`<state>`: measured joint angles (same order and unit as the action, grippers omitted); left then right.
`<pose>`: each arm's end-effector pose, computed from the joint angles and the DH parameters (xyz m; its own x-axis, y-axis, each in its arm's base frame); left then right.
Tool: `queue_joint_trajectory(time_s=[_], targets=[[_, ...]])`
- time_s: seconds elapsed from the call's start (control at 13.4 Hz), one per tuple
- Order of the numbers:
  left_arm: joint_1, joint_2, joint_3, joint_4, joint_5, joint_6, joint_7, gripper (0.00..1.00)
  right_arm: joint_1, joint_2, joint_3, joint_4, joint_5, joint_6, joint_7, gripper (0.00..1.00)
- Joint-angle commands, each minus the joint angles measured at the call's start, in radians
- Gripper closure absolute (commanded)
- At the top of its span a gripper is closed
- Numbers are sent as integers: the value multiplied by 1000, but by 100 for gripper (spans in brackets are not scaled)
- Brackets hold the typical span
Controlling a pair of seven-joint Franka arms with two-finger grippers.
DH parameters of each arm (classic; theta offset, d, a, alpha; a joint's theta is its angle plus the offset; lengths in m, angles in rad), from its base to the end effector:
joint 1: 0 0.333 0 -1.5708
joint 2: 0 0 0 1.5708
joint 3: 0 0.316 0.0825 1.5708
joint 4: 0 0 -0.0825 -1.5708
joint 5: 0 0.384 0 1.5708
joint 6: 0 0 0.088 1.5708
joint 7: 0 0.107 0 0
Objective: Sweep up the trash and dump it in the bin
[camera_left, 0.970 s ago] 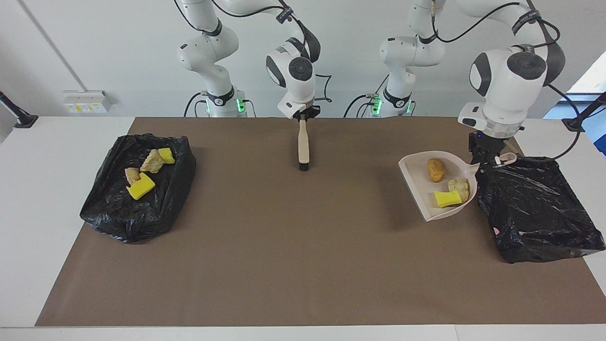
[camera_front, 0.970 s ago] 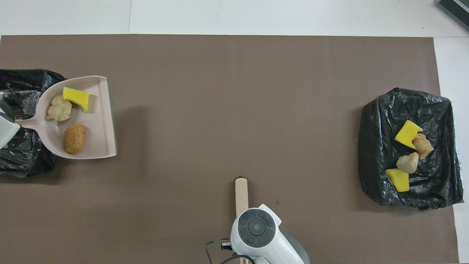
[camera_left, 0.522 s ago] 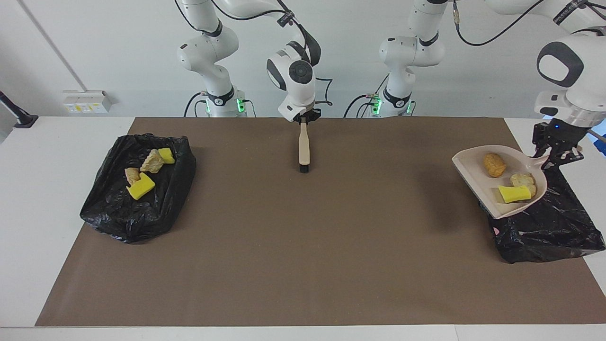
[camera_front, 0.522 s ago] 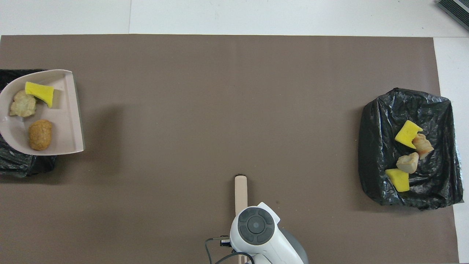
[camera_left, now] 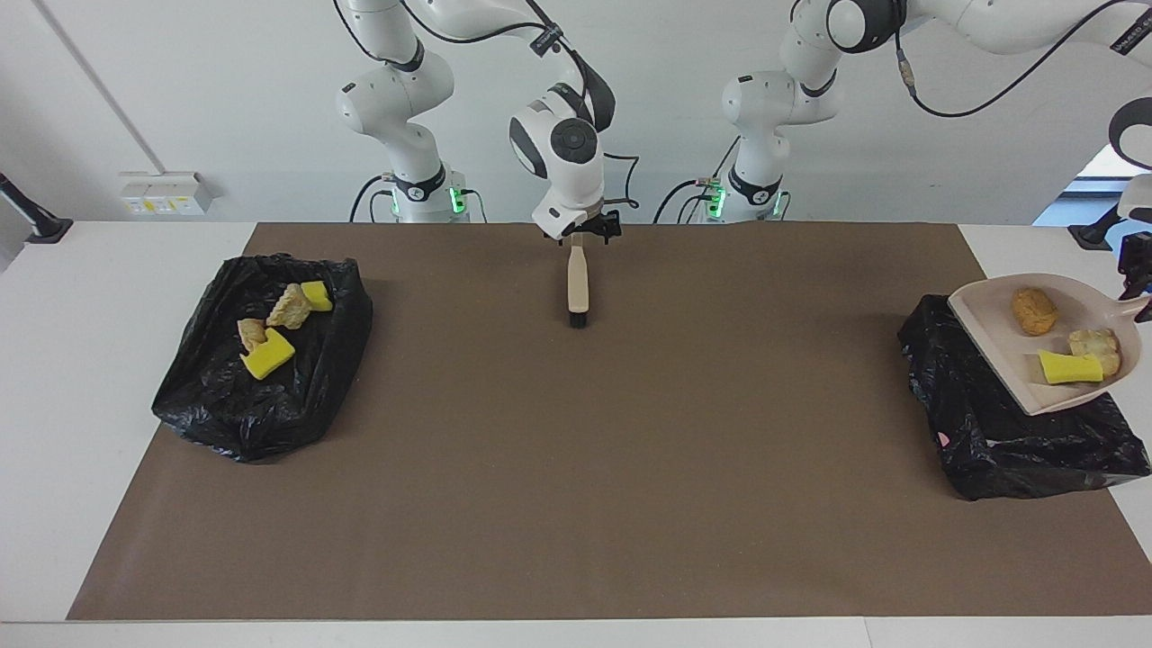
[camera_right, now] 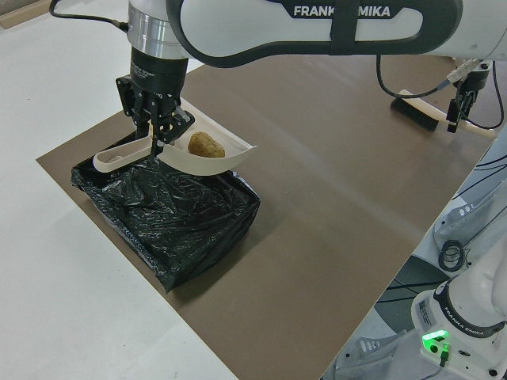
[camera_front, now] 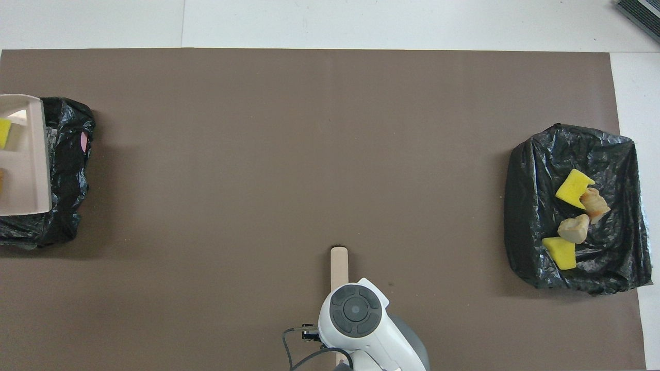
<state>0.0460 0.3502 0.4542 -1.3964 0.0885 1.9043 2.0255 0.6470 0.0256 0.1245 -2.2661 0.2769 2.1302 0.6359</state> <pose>0.6122 0.2866 0.5450 -0.0048 -0.9563 -0.2923 -0.9980 0.0232 -0.0595 0.3531 0.3602 0.3369 0.9638 -0.0212 -0.2656 -0.0393 -0.9972 -0.0630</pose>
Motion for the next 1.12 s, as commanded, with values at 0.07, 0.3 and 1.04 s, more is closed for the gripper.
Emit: queue_joint_trajectory(time_s=[0.07, 0.3, 1.04], targets=[[11, 62, -6, 90, 83, 50, 47, 100, -116, 34, 3, 109, -140, 2, -36, 0], [-1, 64, -9, 82, 183, 64, 38, 100, -197, 54, 3, 180, -241, 2, -38, 0], [-75, 35, -14, -32, 679, 158, -188, 100, -375, 37, -2, 373, -469, -87, -64, 0]])
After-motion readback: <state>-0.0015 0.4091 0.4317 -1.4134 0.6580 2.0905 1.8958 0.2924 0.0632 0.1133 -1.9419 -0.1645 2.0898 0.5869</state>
